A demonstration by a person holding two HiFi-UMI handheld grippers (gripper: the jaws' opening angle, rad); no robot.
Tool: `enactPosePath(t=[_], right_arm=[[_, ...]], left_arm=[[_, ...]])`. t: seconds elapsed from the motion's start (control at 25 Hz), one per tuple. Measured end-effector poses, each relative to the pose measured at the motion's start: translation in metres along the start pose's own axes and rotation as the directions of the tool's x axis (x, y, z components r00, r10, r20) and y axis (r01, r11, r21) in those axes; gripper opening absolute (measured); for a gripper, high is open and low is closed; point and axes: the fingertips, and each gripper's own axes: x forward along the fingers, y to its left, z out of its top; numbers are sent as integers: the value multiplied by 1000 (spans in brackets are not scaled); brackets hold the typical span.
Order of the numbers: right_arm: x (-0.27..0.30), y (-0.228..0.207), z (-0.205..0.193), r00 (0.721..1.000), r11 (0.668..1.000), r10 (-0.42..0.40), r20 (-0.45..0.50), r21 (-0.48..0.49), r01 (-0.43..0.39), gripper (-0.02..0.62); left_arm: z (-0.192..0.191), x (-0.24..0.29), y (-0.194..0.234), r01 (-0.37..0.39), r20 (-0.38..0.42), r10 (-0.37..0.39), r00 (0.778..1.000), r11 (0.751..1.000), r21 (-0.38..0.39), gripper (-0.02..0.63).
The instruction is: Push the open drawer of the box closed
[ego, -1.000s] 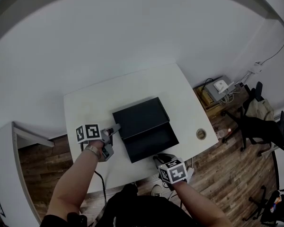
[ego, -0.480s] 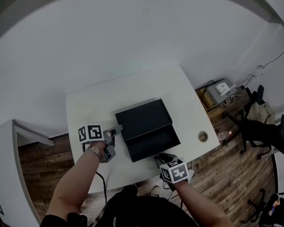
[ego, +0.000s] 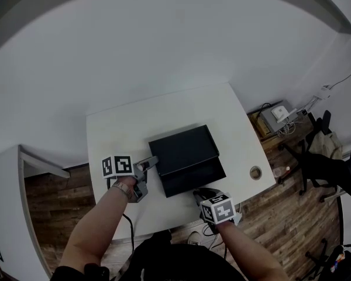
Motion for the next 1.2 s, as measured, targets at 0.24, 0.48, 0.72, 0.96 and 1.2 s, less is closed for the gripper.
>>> enactPosePath(t=[0.24, 0.48, 0.72, 0.96, 1.2], right_arm=[[6, -3, 8, 1000, 1000, 3, -3, 6, -3, 69], [12, -6, 17, 1000, 1000, 4, 0, 8, -4, 69], [21, -9, 30, 1000, 1000, 0, -3, 8, 0, 69], [28, -12, 42, 1000, 1000, -1, -4, 15, 1, 70], [33, -15, 51, 1000, 1000, -8, -3, 19, 8, 69]], left_arm=[[0, 0, 1, 4, 1, -4, 1000, 1000, -2, 135], [0, 1, 0, 10, 7, -10, 1000, 1000, -9, 135], [1, 1, 0, 16, 6, -15, 1000, 1000, -11, 135], [0, 1, 0, 23, 0, -23, 1000, 1000, -14, 135], [0, 1, -1, 28, -5, -28, 1000, 1000, -13, 137]])
